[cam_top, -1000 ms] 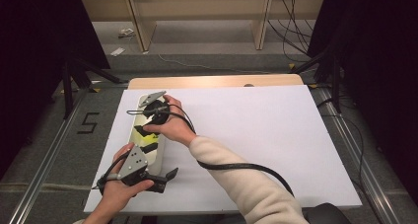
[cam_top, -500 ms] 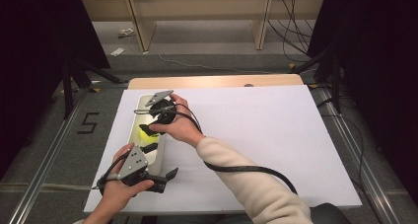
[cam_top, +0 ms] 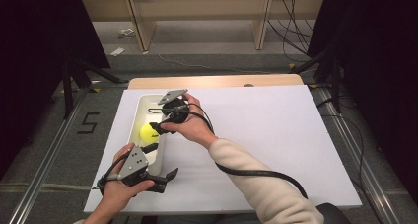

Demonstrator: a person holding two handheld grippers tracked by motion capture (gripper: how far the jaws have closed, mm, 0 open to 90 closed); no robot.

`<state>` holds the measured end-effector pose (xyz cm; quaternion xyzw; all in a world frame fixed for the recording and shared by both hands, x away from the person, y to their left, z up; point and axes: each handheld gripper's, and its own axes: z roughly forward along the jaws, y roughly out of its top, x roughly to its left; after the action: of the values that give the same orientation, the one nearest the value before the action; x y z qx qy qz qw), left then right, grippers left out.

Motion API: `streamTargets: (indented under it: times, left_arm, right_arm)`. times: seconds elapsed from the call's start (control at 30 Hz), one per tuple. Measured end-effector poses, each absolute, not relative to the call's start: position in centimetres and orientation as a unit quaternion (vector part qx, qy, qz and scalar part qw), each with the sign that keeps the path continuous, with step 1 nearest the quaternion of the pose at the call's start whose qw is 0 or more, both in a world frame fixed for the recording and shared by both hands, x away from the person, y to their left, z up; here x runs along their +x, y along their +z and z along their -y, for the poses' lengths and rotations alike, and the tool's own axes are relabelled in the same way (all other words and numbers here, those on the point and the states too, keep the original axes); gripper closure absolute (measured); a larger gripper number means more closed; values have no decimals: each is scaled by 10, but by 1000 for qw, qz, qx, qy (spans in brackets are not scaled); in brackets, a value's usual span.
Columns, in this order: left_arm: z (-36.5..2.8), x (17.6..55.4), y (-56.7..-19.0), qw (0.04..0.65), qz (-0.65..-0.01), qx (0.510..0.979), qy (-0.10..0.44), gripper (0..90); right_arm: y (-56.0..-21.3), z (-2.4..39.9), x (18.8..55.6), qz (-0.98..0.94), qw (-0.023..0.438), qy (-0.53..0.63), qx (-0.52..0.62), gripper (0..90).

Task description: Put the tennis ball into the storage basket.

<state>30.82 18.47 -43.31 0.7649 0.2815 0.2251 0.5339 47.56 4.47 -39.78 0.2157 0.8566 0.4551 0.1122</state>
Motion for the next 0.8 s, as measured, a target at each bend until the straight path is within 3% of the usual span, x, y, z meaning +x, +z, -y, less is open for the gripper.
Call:
streamTargets:
  times: [0.8]
  left_arm:
    - [-185,308,-433,533,-283,765,225,0]
  right_arm:
    - [-398,13,470,-847,130,455,242,160]
